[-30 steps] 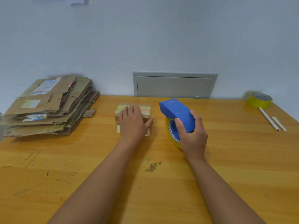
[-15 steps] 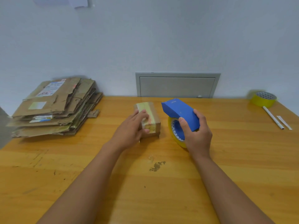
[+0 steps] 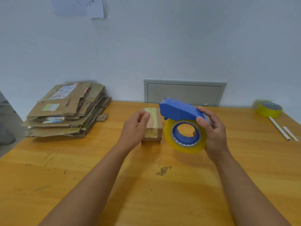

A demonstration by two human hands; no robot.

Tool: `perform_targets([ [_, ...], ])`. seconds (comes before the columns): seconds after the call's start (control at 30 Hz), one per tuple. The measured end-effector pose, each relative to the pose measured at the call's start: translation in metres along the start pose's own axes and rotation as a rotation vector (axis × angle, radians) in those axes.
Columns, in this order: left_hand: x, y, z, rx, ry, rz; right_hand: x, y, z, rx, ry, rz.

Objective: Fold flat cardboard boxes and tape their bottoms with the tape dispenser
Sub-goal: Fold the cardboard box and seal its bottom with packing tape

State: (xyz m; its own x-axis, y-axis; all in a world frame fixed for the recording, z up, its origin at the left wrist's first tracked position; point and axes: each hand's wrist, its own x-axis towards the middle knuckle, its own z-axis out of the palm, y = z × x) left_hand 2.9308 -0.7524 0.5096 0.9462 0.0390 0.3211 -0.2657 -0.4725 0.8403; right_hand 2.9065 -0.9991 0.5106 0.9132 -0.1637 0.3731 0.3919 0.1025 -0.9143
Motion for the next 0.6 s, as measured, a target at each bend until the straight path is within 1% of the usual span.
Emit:
perform_targets([
  [0.03, 0.0, 0.01, 0.0, -0.138, 0.035, -0.09, -0.001, -0.002, -0.001, 0.021, -0.035, 0.021],
  [0.07, 0.0, 0.018, -0.002, -0.242, 0.018, -0.188, -0.001, -0.003, -0.001, 0.044, -0.069, 0.04],
  [0.13, 0.0, 0.03, -0.004, -0.401, -0.117, -0.325, -0.003, -0.003, -0.001, 0.084, -0.123, 0.062],
  [0.17, -0.001, 0.034, -0.005, -0.474, -0.201, -0.361, -0.004, -0.004, 0.0, 0.102, -0.143, 0.068],
  [0.23, -0.006, 0.038, -0.006, -0.618, -0.33, -0.384, -0.005, -0.004, 0.003, 0.129, -0.165, 0.08],
  [0.27, -0.008, 0.039, -0.006, -0.678, -0.355, -0.381, -0.006, -0.005, 0.005, 0.137, -0.169, 0.085],
  [0.43, -0.01, 0.035, -0.012, -0.903, -0.323, -0.415, -0.007, -0.005, 0.008, 0.148, -0.175, 0.108],
  [0.6, -0.009, 0.035, -0.026, -1.091, -0.377, -0.508, -0.006, -0.005, 0.005, 0.109, -0.199, 0.111],
])
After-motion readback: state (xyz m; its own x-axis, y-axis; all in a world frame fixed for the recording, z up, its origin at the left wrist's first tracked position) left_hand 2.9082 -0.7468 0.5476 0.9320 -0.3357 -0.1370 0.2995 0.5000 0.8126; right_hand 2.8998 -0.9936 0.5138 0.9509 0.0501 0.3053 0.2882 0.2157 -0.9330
